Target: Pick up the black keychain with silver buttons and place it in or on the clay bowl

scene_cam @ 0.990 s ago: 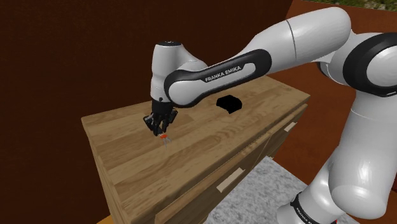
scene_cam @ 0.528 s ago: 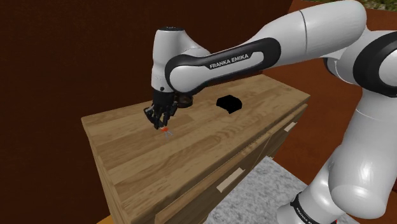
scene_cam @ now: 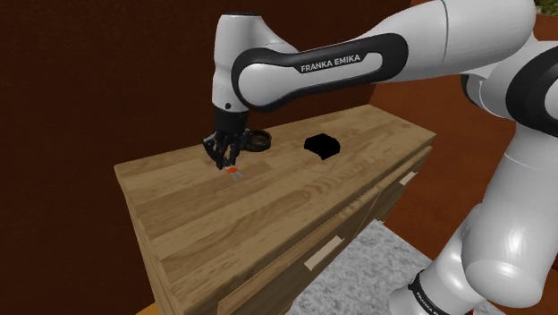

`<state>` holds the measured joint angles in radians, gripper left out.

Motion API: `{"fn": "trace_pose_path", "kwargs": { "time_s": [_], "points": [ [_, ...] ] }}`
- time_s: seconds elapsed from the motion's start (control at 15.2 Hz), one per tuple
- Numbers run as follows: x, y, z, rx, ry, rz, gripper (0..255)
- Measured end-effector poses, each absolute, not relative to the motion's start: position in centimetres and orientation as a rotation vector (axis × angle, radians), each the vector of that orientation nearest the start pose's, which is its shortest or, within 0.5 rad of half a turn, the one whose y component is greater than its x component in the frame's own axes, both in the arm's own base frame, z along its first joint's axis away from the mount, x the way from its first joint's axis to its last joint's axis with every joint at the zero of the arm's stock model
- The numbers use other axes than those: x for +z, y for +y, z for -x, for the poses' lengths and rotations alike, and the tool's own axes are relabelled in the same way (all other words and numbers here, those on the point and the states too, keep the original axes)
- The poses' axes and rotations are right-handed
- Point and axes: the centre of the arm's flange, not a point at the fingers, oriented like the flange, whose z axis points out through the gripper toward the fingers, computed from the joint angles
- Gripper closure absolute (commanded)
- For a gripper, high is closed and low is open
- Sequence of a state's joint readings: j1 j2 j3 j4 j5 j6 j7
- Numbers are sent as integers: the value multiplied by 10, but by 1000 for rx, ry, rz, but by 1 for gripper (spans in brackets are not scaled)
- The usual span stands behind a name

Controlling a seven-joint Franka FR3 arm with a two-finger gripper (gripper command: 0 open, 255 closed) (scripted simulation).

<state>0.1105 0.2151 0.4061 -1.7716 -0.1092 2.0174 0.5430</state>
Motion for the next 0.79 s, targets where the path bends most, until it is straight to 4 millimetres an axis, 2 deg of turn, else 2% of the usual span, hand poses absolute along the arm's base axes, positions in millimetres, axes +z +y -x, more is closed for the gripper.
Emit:
{"fn": "trace_pose_path", "kwargs": {
  "time_s": [0.73,0.79],
  "points": [
    [508,287,-551,-79,-12,3129,255],
    [510,281,-556,-79,-12,3129,255]
  ]
}}
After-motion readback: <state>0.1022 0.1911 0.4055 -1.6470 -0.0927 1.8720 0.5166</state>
